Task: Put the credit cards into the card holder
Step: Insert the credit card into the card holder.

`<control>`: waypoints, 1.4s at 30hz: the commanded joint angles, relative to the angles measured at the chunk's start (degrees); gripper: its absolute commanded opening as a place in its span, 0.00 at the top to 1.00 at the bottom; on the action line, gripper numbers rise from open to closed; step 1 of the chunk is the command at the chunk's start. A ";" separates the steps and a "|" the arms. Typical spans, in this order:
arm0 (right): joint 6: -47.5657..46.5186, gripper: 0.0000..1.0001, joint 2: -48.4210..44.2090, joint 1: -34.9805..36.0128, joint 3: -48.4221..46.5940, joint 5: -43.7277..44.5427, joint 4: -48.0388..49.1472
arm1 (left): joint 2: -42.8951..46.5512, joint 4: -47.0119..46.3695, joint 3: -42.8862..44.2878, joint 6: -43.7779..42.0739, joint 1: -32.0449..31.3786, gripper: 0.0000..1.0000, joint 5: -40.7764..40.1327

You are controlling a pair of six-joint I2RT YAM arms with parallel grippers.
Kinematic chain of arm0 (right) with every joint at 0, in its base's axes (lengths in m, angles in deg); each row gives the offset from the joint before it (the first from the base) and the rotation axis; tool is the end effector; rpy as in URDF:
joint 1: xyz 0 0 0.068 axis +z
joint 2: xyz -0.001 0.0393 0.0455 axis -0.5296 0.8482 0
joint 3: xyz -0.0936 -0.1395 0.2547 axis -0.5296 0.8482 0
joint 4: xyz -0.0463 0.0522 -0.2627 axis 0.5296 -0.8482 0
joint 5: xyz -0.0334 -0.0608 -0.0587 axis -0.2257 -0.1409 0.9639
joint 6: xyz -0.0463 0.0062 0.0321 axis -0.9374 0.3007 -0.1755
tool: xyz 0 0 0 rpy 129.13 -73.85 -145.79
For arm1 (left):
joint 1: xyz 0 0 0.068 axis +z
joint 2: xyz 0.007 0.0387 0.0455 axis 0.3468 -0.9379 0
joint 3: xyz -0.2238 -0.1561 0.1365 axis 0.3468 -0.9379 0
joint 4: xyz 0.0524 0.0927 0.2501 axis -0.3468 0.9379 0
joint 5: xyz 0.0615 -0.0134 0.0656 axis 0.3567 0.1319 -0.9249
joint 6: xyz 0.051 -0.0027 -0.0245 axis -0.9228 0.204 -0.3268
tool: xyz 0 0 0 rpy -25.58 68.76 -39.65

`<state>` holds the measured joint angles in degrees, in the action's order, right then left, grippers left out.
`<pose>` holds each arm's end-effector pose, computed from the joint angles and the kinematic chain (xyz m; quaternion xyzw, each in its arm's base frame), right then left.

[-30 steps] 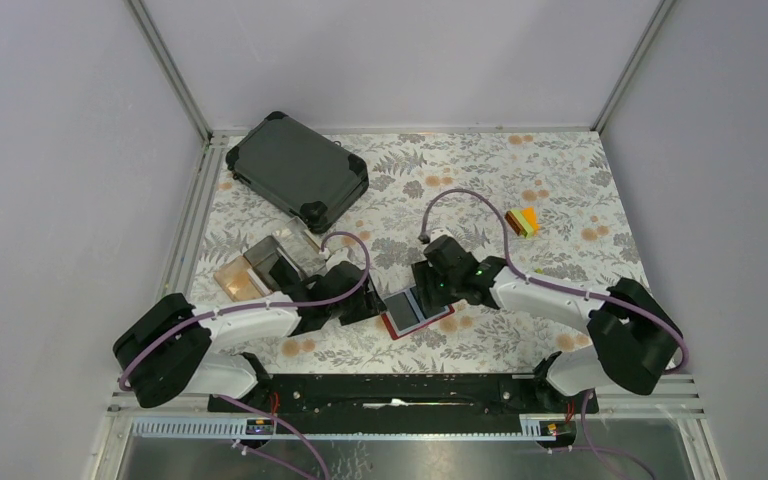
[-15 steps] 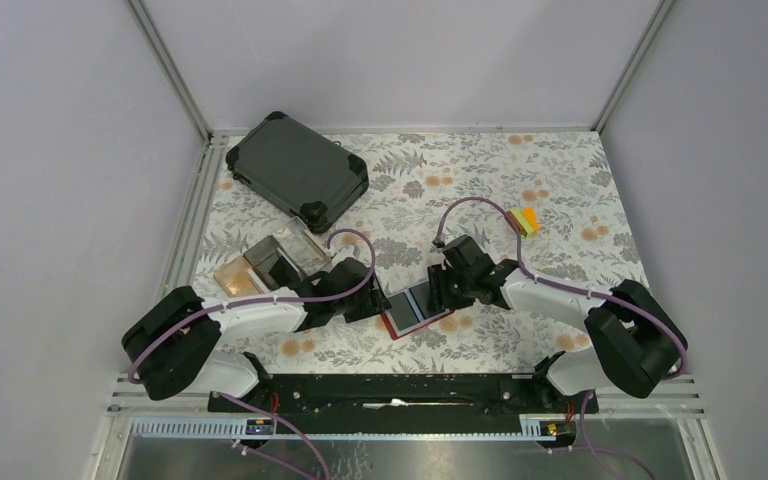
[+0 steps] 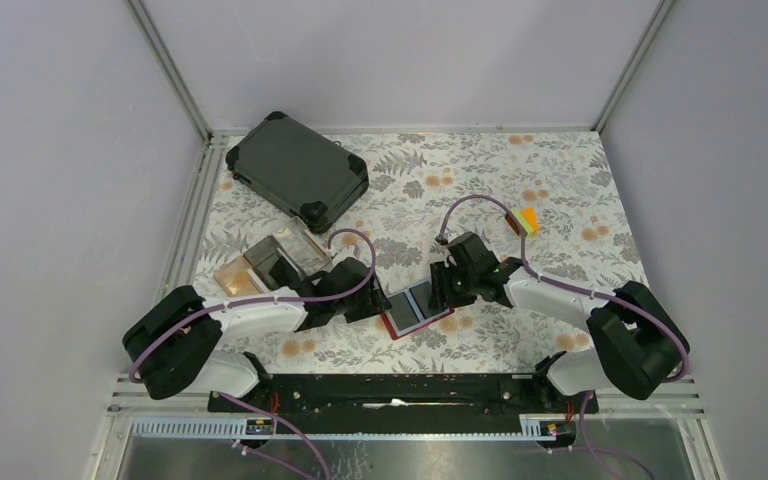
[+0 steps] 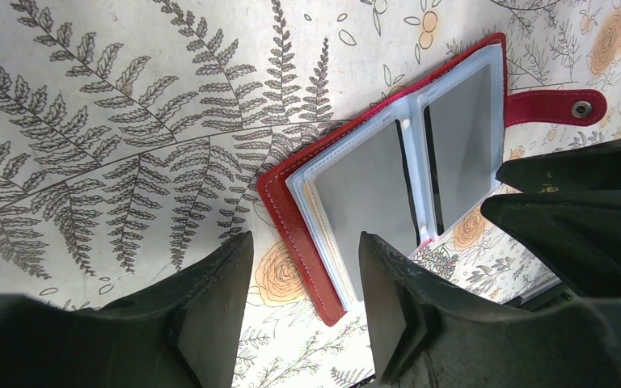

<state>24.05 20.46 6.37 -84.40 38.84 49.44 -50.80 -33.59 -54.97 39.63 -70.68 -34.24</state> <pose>0.2052 0.1711 0.1918 -0.1530 0.9276 0.2390 0.2430 0.1617 -0.1916 0.1714 -0.0975 0.9337 -0.2675 0.2170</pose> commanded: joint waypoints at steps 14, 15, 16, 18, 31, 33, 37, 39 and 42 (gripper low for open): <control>-0.45 0.51 0.98 -0.44 0.51 2.44 0.87 | -1.17 0.85 0.13 -0.65 0.13 0.47 0.59; -0.56 0.51 0.80 -0.45 0.45 2.62 0.59 | -1.15 0.85 0.13 -0.65 0.17 0.47 0.59; -0.65 0.51 0.69 -0.43 0.39 2.74 0.45 | -1.27 0.88 0.13 -0.61 0.15 0.47 0.59; -0.73 0.51 0.41 -0.43 0.24 3.19 0.19 | -1.24 0.87 0.12 -0.57 0.12 0.47 0.59; -0.48 0.49 1.26 -0.62 0.92 3.13 0.17 | -1.06 0.77 -0.04 -0.39 0.16 0.47 0.65; 0.04 0.50 2.97 -0.58 1.01 0.81 0.64 | -1.07 0.47 -0.04 -0.38 0.15 0.47 0.83; 2.53 0.51 4.77 -0.60 2.63 -7.41 5.61 | -1.24 0.23 -0.11 -0.38 0.03 0.48 1.11; 4.23 0.52 4.67 -0.54 3.36 -10.20 8.17 | -1.16 0.19 -0.28 -0.29 0.06 0.48 1.11; 5.91 0.52 3.92 -0.49 3.86 -11.98 10.91 | -1.06 -0.01 -0.53 -0.21 0.04 0.49 1.11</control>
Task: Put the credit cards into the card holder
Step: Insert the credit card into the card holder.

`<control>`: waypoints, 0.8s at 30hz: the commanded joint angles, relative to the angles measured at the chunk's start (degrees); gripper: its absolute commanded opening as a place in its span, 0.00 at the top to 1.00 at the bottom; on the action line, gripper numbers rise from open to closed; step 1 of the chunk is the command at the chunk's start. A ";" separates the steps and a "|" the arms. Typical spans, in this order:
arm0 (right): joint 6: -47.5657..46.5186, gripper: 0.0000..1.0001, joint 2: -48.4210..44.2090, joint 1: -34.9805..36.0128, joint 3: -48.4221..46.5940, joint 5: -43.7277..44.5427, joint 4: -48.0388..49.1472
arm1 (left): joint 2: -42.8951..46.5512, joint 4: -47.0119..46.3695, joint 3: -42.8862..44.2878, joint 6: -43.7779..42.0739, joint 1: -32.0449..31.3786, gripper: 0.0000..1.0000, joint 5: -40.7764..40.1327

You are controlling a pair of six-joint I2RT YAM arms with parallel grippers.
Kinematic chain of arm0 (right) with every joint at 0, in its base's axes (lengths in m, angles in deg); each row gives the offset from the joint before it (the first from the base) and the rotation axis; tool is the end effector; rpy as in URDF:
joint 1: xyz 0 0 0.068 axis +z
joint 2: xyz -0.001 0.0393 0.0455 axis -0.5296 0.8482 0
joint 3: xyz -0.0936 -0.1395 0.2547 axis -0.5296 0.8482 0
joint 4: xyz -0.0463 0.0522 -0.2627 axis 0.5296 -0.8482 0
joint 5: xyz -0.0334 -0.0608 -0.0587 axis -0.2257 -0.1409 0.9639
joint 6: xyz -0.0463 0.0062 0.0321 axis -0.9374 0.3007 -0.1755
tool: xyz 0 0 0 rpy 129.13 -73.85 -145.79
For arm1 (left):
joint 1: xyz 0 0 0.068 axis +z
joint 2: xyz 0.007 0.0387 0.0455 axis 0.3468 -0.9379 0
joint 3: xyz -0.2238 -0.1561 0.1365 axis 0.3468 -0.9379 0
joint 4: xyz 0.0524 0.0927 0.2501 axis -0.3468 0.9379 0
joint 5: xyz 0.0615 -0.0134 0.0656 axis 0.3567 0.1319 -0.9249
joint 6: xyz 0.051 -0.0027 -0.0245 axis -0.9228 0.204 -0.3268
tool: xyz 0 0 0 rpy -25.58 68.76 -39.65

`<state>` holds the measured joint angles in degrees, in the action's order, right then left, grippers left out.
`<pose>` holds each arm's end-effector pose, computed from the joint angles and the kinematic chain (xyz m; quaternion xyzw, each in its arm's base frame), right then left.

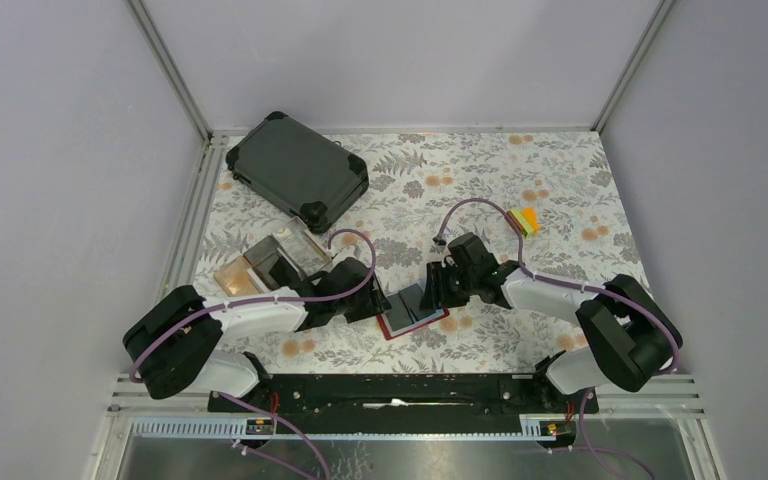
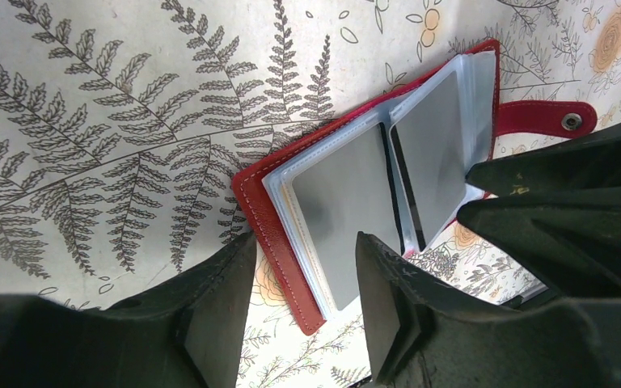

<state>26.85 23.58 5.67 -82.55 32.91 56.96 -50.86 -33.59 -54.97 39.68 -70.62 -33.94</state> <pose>0.2108 0.1763 0.1787 -0.1431 0.9168 0.2936 0.2296 0.1618 -0.1916 0.1712 -0.0975 0.9340 -0.2685 0.2147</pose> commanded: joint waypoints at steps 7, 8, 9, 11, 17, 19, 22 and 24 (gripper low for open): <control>4.12 0.52 -0.03 0.27 1.88 -10.32 4.24 | -1.55 -0.78 -0.52 -0.31 -0.03 0.50 0.98; 4.10 0.52 0.10 0.24 1.75 -11.07 4.25 | -1.71 -0.96 -0.61 -0.26 -0.01 0.50 0.98; 4.02 0.52 0.22 0.23 1.73 -11.75 4.29 | -1.70 -1.07 -0.77 -0.14 0.01 0.50 0.98; 4.21 0.52 0.37 0.27 1.55 -12.76 4.31 | -1.70 -1.18 -0.91 -0.01 0.01 0.50 0.77; 3.44 0.51 -3.92 0.30 0.20 -8.79 0.19 | -1.70 -1.11 -1.10 -0.04 0.00 0.50 0.46; 2.83 0.50 -5.67 0.32 -0.72 -4.87 -2.55 | -1.54 -0.94 -1.10 -0.04 -0.02 0.50 0.33; 1.16 0.48 -7.00 0.26 -2.38 1.79 -6.67 | -1.11 -0.41 -1.10 -0.16 -0.03 0.50 0.08; -0.59 0.47 -6.77 0.17 -3.13 3.98 -8.32 | -0.87 -0.14 -1.12 -0.25 -0.03 0.50 -0.06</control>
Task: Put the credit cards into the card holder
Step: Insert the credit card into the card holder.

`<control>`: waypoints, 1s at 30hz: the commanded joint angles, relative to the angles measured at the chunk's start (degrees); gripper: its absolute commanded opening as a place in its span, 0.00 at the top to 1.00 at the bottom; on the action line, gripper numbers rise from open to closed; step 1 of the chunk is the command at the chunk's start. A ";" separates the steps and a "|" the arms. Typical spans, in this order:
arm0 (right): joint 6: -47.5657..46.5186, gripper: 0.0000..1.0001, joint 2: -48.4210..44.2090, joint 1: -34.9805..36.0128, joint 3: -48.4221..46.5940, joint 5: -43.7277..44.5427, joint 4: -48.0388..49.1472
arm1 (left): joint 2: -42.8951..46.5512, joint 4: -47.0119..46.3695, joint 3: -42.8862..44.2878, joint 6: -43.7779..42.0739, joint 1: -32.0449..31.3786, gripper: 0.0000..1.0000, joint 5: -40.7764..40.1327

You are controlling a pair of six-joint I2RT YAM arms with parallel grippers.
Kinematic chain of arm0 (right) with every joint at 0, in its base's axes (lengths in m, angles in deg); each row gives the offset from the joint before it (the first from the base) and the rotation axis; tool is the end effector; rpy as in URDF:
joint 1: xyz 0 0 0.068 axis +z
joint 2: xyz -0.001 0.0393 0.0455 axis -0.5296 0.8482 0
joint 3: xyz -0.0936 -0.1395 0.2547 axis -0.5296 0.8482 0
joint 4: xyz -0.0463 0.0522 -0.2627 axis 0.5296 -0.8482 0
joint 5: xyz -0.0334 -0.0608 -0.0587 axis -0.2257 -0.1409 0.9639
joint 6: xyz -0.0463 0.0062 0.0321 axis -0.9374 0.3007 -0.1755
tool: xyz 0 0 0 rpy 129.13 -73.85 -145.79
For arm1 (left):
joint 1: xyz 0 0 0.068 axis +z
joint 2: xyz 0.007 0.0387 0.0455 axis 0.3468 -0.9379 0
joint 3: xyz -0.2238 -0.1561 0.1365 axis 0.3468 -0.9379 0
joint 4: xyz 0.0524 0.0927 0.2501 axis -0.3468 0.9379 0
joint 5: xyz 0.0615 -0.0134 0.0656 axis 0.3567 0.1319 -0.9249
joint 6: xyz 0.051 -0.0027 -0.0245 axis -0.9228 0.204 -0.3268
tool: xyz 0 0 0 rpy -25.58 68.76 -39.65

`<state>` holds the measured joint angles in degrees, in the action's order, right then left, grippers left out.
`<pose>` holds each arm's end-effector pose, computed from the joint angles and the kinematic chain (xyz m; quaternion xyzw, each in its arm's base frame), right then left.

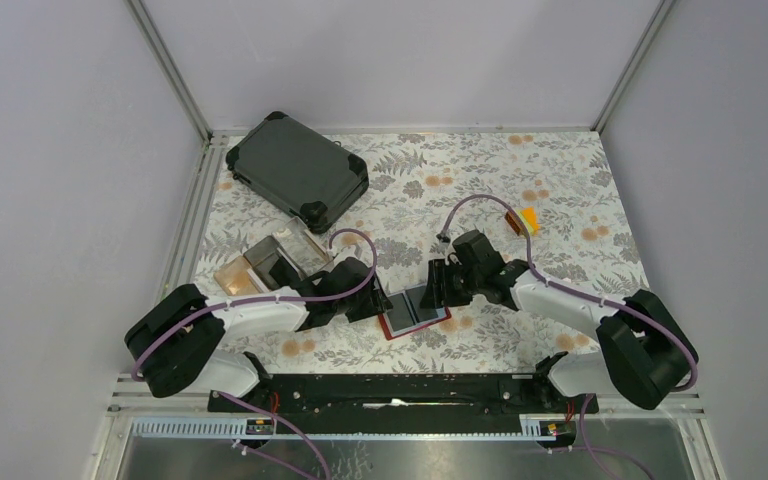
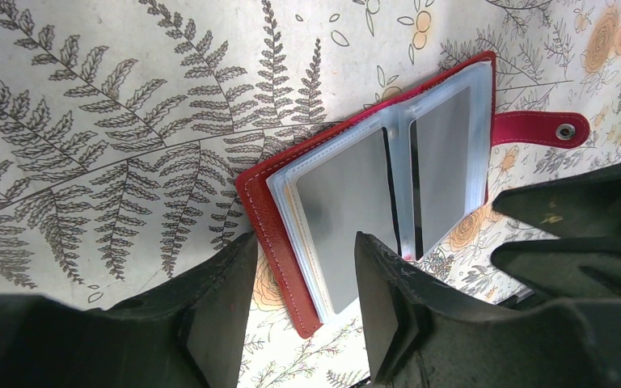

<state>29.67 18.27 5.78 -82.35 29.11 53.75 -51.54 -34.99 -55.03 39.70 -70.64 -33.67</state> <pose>0.1987 0.1708 0.1970 -0.1347 0.9082 0.3315 0.2170 0.1632 -0.1938 0.1699 -0.0966 0.9321 -0.2743 0.2158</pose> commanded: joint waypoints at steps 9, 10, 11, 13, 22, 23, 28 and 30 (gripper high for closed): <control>-4.65 0.48 3.30 -0.03 -3.39 5.96 -3.79 | 0.09 1.97 -0.68 -0.46 0.03 0.50 -0.51; -4.65 0.49 3.71 0.02 -3.36 5.91 -3.47 | 0.16 2.05 -0.69 -0.46 0.00 0.50 -0.59; -4.64 0.49 3.96 -0.01 -3.17 5.81 -3.22 | 0.25 2.20 -0.68 -0.46 0.01 0.50 -0.60; -4.79 0.50 4.27 0.00 -3.03 5.50 -2.79 | 0.28 2.30 -0.68 -0.54 0.00 0.50 -0.60; -3.61 0.54 7.84 0.02 -1.56 3.16 -0.59 | 0.03 2.28 -0.42 -0.59 0.00 0.50 -0.51; -3.31 0.55 8.11 -0.02 -1.31 2.88 -0.03 | 0.10 2.25 -0.44 -0.60 -0.01 0.50 -0.51; 0.21 0.58 8.39 0.04 0.00 0.56 3.23 | 0.12 1.96 -0.55 -0.72 -0.01 0.50 -0.35; 2.07 0.59 8.22 0.03 0.78 -0.84 5.49 | -0.03 1.66 -0.66 -0.65 -0.01 0.50 -0.18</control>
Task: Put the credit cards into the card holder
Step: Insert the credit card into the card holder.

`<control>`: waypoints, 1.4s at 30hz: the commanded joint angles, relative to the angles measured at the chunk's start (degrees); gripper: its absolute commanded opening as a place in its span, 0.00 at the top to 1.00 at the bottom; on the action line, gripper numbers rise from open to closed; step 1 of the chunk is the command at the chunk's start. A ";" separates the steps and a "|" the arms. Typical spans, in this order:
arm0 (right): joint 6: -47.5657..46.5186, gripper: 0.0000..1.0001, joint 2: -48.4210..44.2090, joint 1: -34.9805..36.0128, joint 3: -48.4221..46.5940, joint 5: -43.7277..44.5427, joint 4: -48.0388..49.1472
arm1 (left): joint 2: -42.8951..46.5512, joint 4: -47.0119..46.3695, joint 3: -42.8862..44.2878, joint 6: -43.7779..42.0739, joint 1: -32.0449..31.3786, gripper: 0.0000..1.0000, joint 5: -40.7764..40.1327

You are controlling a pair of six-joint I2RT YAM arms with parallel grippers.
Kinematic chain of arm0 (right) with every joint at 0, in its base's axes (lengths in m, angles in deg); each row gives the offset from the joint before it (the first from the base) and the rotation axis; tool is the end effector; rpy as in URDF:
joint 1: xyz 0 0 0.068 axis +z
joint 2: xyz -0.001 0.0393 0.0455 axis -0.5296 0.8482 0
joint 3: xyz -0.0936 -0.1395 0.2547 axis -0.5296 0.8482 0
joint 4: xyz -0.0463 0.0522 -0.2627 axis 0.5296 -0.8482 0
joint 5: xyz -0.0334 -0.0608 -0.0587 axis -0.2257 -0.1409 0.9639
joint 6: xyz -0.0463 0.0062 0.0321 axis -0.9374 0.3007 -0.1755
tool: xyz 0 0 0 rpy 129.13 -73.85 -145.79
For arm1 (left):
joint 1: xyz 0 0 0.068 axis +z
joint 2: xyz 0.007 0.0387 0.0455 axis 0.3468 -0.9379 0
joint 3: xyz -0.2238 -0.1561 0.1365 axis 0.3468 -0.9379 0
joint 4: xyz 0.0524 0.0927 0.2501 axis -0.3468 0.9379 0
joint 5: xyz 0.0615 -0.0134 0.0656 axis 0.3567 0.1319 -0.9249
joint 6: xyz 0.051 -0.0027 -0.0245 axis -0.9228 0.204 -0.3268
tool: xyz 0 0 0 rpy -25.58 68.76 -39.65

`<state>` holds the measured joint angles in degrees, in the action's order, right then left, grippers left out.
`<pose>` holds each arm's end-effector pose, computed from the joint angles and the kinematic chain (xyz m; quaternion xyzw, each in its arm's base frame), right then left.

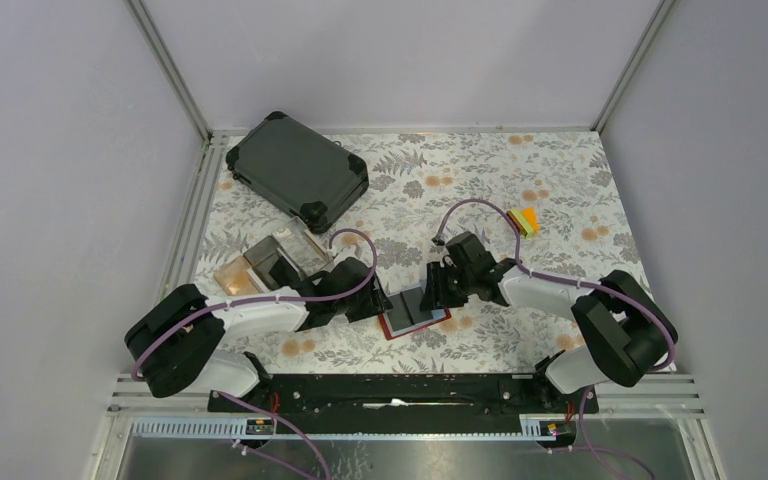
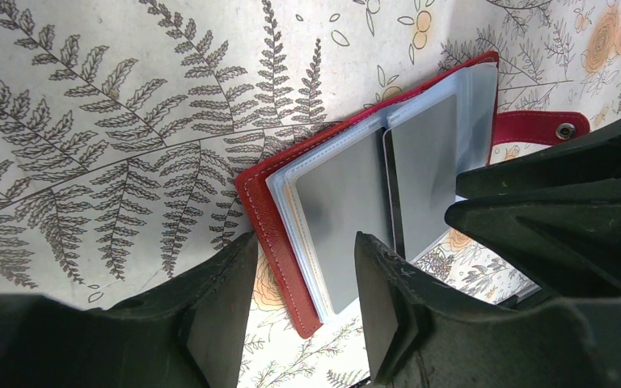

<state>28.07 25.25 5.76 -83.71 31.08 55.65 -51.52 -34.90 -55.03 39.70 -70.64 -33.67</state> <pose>0.2132 0.1802 0.1757 -0.1376 0.9211 0.3011 0.2047 0.1631 -0.1936 0.1699 -0.0966 0.9323 -0.2739 0.2155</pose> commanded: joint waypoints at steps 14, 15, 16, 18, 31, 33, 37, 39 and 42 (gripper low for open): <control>8.58 0.64 -0.77 0.10 4.92 -6.59 10.85 | 0.40 0.95 -1.32 -0.37 -0.01 0.50 -0.07; 8.70 0.65 -1.25 0.11 4.98 -6.55 10.97 | 0.44 0.92 -1.30 -0.36 -0.01 0.50 -0.07; 8.72 0.65 -1.69 0.12 4.90 -6.52 11.03 | 0.45 0.92 -1.23 -0.40 -0.01 0.50 -0.07; 8.56 0.66 -2.37 0.13 4.76 -6.19 10.79 | 0.52 0.92 -1.21 -0.53 0.00 0.50 -0.07; 6.79 0.81 -3.95 1.12 1.93 -4.48 8.59 | 1.02 0.71 -1.43 -0.54 0.05 0.50 -0.25; 6.07 0.82 -4.32 1.75 0.99 -3.19 7.34 | 0.75 0.54 -1.43 -0.54 0.01 0.52 -0.08; 3.99 0.82 -4.43 4.00 -1.08 0.85 4.10 | 0.63 0.05 -1.38 -0.54 -0.01 0.54 0.15; 3.60 0.83 -4.13 4.78 -1.78 2.15 3.58 | 0.62 -0.11 -1.38 -0.56 -0.01 0.54 0.20; 2.62 0.84 -3.03 6.53 -3.20 5.85 0.75 | 0.63 -0.30 -1.47 -0.63 -0.01 0.54 0.19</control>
<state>32.99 22.51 9.82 -83.25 31.62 59.45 -51.14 -35.03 -55.54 39.66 -70.57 -33.70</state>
